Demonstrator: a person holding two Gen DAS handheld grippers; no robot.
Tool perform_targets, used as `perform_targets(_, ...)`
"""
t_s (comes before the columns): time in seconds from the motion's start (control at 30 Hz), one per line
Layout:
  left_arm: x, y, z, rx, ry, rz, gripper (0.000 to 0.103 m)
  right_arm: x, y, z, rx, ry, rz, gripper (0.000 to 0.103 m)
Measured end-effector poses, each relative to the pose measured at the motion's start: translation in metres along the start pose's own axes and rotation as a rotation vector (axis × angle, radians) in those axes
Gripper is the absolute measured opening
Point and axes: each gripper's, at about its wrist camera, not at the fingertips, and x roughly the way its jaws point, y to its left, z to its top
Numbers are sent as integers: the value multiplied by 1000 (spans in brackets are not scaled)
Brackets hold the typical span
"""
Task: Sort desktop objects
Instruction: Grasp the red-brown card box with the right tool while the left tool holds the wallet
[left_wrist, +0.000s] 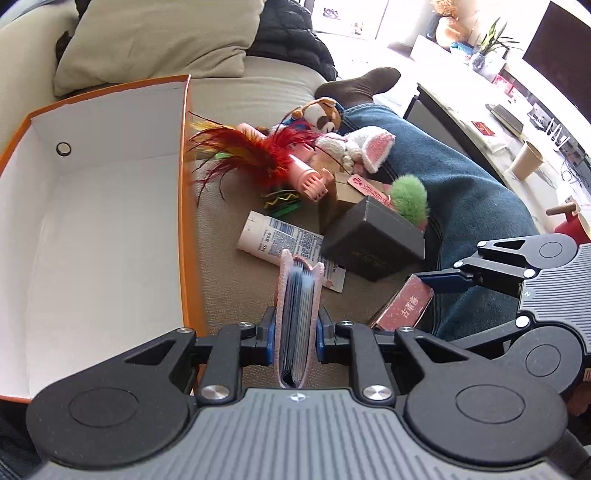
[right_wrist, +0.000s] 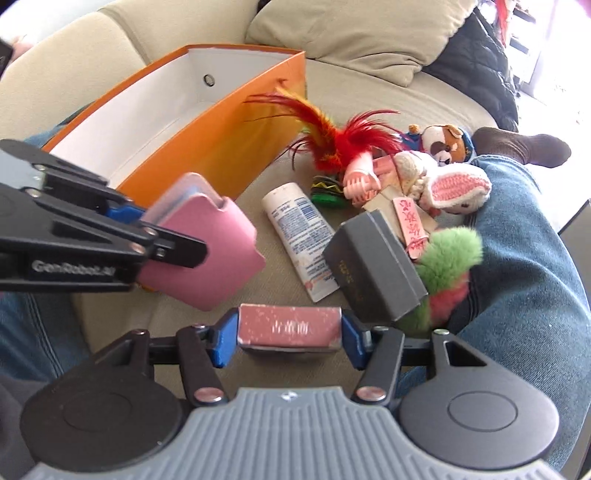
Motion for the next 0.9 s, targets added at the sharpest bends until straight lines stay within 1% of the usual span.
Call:
perform_targets(0.07, 0, -2, -1, 7, -3, 1, 21, 4, 2, -3, -5, 16, -4, 59)
perform_targets(0.13, -3, -2, -2, 10, -6, -9, 21, 5, 3, -4, -15, 13, 1, 59)
perform_targets(0.23, -3, -5, -2, 16, 1, -36, 21, 1, 7, -3, -49, -4, 36, 59)
perform_targets(0.3, 3, -8, -2, 25, 18, -57, 21, 7, 10, -3, -82, 9, 44, 59)
perform_targets(0.37, 11, -11, -4, 32, 43, -85, 21, 12, 13, -5, -99, 21, 34, 59)
perform_targets(0.47, 19, -15, -9, 54, 68, -80, 21, 9, 13, -9, -90, 14, 37, 59)
perform_targets(0.57, 24, -15, -11, 55, 84, -88, 21, 9, 8, -14, -32, 25, 38, 64)
perform_targets(0.63, 23, -16, -12, 60, 83, -89, 21, 10, 4, -17, 10, 34, 28, 70)
perform_targets(0.7, 22, -16, -13, 65, 84, -93, 21, 11, 0, -19, 56, 47, 8, 78)
perform_targets(0.77, 22, -17, -13, 67, 88, -98, 21, 12, -4, -21, 114, 67, 1, 79)
perform_targets(0.83, 23, -17, -14, 61, 90, -102, 21, 12, -10, -22, 184, 96, 20, 79)
perform_targets(0.9, 22, -15, -14, 48, 92, -111, 21, 12, -16, -25, 243, 117, 46, 75)
